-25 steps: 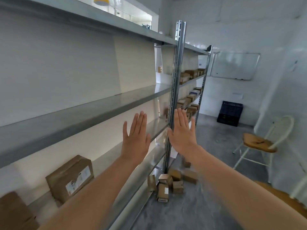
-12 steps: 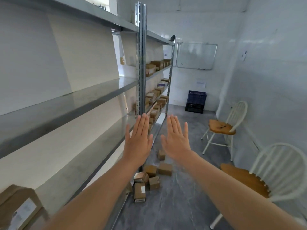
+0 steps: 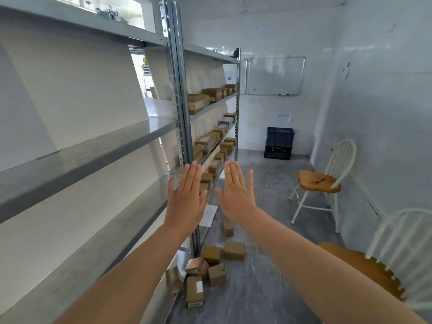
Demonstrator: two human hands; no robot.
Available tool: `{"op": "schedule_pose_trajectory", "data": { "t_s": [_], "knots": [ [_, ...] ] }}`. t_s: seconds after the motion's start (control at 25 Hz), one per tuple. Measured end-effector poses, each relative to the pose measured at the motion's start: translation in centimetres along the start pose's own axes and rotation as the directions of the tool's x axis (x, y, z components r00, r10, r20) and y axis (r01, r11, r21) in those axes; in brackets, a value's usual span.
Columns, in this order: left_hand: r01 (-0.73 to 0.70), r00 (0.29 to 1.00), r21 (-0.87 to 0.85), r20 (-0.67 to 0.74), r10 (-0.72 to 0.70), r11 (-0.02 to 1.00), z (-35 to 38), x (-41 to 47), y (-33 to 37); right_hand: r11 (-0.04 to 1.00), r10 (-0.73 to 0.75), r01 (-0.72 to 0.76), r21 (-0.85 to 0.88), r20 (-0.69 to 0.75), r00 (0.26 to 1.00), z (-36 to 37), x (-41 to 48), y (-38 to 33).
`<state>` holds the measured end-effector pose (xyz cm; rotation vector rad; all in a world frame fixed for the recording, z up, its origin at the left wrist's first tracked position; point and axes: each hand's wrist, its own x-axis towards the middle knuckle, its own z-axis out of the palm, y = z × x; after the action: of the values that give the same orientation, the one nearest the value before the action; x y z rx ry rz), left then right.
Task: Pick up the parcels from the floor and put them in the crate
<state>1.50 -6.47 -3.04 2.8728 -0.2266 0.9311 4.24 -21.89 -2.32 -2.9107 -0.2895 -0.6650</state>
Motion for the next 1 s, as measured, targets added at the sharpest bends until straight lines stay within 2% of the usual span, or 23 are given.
{"op": "schedule_pose_trajectory", "data": {
  "t_s": [0.2, 0.4, 0.52, 0.72, 1.0],
  "knots": [
    [-0.021, 0.995, -0.057, 0.091, 0.026, 0.998, 3.5, 1.4, 3.3, 1.0, 0.006, -0.006, -0.001, 0.04, 0.999, 2.3, 0.9, 3.1],
    [-0.019, 0.992, -0.104, 0.125, 0.032, 0.994, 7.3, 3.4, 3.5, 0.999, 0.034, -0.033, -0.02, 0.1, 0.994, 4.4, 2.9, 5.5],
    [-0.036, 0.99, -0.103, 0.133, 0.05, 0.994, 10.2, 5.2, 2.2, 0.997, 0.075, -0.07, -0.042, 0.143, 0.987, 6.4, 4.9, 6.2],
    [0.044, 0.981, -0.162, 0.194, -0.012, 0.986, 15.3, 7.3, -0.5, 0.992, 0.129, -0.126, -0.027, 0.194, 0.972, 9.6, 9.0, 6.2],
    [0.05, 0.961, -0.219, 0.278, 0.013, 0.974, 21.8, 10.4, -5.7, 0.98, 0.198, -0.186, -0.068, 0.256, 0.946, 14.9, 14.5, 5.3]
  ]
}}
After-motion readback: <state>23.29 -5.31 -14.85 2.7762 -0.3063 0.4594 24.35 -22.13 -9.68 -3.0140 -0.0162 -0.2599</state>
